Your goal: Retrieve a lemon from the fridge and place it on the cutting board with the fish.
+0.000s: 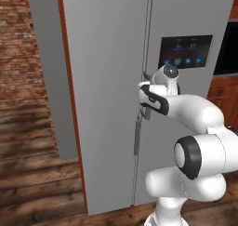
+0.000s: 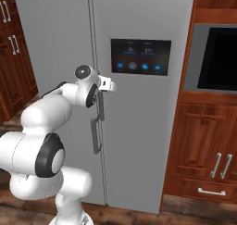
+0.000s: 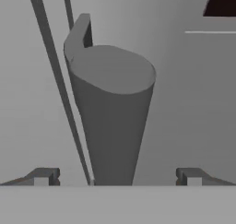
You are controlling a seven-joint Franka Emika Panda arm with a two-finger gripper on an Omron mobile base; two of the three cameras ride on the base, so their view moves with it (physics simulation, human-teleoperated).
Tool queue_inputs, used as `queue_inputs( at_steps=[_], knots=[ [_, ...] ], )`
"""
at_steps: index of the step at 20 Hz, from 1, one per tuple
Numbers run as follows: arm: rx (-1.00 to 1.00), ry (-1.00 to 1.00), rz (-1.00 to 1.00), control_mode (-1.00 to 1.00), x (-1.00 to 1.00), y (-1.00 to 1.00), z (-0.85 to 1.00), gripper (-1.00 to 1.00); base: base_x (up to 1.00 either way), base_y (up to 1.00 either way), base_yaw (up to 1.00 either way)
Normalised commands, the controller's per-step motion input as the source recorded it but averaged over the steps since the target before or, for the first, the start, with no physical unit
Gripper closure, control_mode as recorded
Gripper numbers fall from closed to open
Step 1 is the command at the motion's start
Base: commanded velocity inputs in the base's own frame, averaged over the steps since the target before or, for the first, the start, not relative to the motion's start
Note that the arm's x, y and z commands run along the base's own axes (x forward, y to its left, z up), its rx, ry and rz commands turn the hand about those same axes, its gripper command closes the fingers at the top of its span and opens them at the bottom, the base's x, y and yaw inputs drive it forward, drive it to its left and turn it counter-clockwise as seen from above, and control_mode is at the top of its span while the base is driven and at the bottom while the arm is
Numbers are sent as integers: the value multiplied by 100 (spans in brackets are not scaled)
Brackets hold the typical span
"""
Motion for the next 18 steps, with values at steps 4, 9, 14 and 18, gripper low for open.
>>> queue_inputs(
  at_steps=[4, 9, 14, 18],
  knots=[
    [0, 0, 0, -100, 27, 0, -11, -100, 0, 0, 0],
    [0, 0, 0, -100, 26, 0, -12, -100, 0, 0, 0],
    [0, 0, 0, -100, 25, 0, -4, -100, 0, 0, 0],
    [0, -1, 0, -100, 22, 0, -1, 100, 0, 0, 0]
  ],
)
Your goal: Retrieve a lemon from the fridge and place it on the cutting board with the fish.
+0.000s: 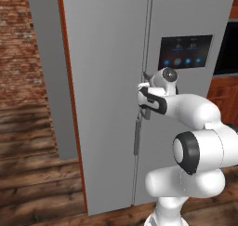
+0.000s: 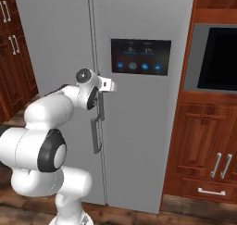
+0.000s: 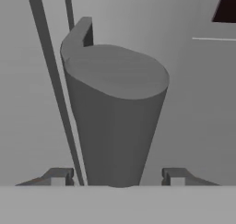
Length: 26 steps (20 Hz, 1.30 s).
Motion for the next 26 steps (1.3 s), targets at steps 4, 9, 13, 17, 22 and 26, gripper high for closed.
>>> queue_inputs(
  at_steps=[4, 9, 13, 17, 22, 26],
  knots=[
    [0, -1, 0, -100, 14, 0, 0, 100, 0, 0, 0],
    [0, 0, 0, -100, 8, -2, 0, 100, 0, 0, 0],
    [1, 1, 0, -100, -29, -31, 20, 100, 0, 0, 0],
    [1, -1, 0, -100, -97, -54, 51, 100, 0, 0, 0],
    [0, 1, 0, -100, -100, -83, 60, 100, 0, 0, 0],
    [7, 4, 0, -100, -100, -100, 47, 100, 0, 0, 0]
  ],
)
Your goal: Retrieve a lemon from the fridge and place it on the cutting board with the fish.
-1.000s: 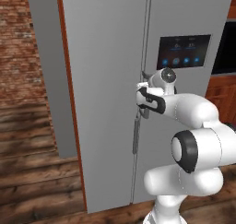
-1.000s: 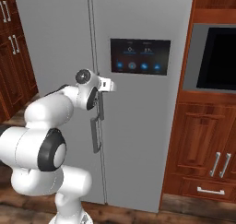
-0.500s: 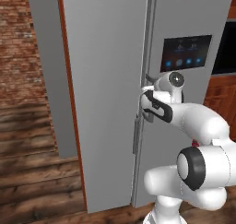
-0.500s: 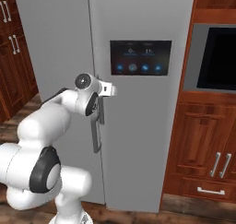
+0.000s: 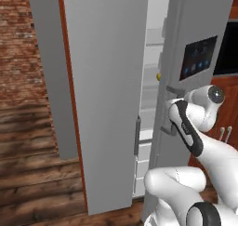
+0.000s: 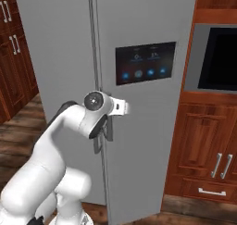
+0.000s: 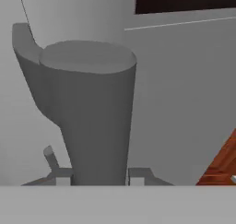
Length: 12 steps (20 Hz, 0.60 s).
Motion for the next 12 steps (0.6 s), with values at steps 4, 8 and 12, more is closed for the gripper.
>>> queue_inputs(
  at_steps=[4, 8, 12],
  knots=[
    [9, 6, 0, -100, -100, -100, 46, 100, 0, 0, 0],
    [7, 6, 0, -100, -100, -100, 43, 100, 0, 0, 0],
    [5, 10, 0, -100, -96, -100, 26, 100, 0, 0, 0]
  ],
)
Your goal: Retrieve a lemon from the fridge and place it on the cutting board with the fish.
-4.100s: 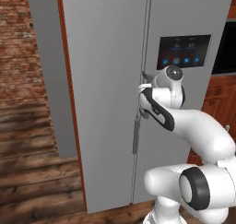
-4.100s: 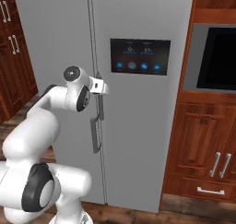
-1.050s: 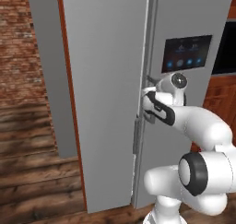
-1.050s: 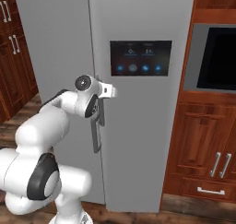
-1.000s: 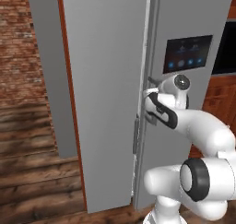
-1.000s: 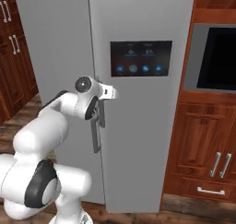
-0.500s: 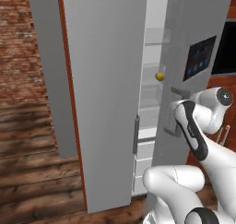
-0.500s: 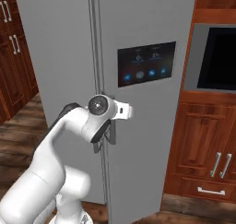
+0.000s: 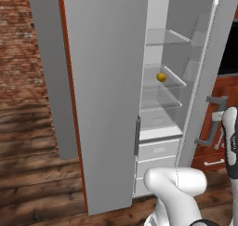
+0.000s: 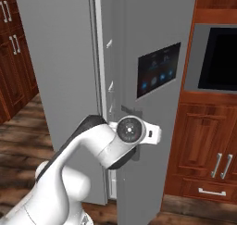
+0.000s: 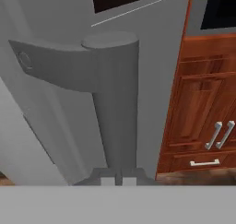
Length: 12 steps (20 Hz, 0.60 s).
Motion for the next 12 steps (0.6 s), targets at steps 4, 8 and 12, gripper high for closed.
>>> queue_inputs(
  at_steps=[4, 8, 12],
  knots=[
    [0, 2, -1, -100, -50, -30, 3, 100, 0, 0, 0],
    [-2, 0, -2, -100, -45, -3, 18, -100, 0, 0, 0],
    [-15, 0, -9, -100, -66, 13, 34, -100, 0, 0, 0]
  ],
)
